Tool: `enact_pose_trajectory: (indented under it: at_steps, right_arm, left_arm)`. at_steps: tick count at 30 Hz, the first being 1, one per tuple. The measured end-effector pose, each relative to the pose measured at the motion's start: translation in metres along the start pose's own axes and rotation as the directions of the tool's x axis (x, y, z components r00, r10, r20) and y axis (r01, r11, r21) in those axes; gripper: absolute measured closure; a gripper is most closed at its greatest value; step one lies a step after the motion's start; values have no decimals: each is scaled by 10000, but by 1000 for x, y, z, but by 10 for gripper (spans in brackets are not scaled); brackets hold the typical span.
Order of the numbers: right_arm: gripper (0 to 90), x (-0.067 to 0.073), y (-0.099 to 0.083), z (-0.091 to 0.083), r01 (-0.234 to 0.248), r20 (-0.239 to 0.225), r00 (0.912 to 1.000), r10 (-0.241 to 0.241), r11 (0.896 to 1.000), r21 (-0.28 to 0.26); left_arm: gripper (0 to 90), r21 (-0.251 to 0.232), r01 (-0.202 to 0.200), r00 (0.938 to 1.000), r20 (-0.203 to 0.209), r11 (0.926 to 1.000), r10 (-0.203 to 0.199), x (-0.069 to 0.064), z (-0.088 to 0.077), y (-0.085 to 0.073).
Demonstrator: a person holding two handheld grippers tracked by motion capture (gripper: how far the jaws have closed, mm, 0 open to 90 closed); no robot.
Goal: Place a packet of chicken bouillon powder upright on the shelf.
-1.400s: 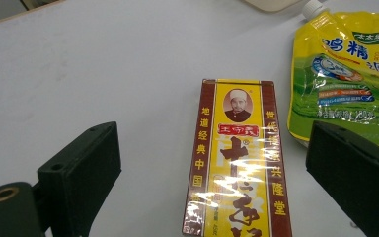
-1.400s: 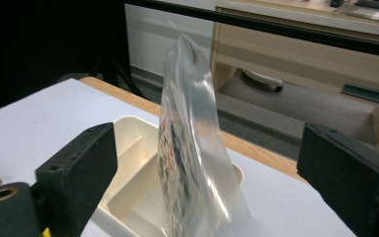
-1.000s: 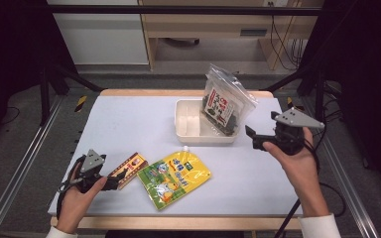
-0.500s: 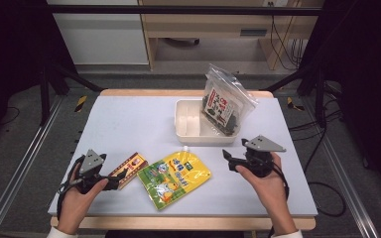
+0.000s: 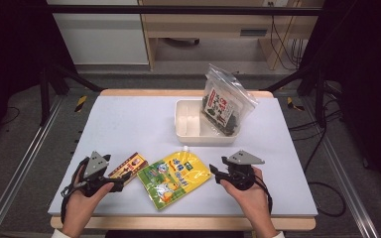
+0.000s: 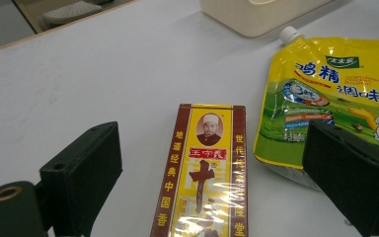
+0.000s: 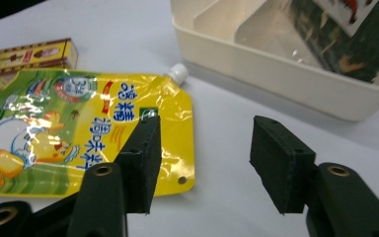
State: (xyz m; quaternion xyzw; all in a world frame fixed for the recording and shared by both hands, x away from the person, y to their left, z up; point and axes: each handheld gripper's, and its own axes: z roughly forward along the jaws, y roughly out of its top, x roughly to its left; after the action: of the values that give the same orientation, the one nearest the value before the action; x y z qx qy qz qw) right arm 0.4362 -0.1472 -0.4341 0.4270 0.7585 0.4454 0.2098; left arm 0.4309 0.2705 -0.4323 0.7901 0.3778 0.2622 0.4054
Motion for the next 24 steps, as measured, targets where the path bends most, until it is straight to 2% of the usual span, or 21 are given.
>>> enact_pose_trajectory:
  at_steps: [4,6,11,15,24]
  right_arm:
    - [519,4,-7,8,-209,-196,9996,218,9989,431]
    - [526,5,-8,13,-256,-279,9992,273,9979,587]
    - [508,9,-11,28,-374,-350,9985,414,9933,1094]
    - [486,10,-15,40,-509,-418,9974,584,9854,1625]
    - [489,9,-19,48,-695,-460,9957,800,9782,1955]
  left_arm:
    - [77,-24,139,9999,-19,9999,-139,0,-1,-1]
    - [77,20,82,9999,-72,10000,-82,0,-2,-2]
    - [77,108,-30,10000,-91,9999,31,-2,-3,-3]
    - [77,70,-27,10000,-82,10000,28,-3,-2,-2]
    - [78,81,-152,9999,-2,9999,152,-6,0,-1]
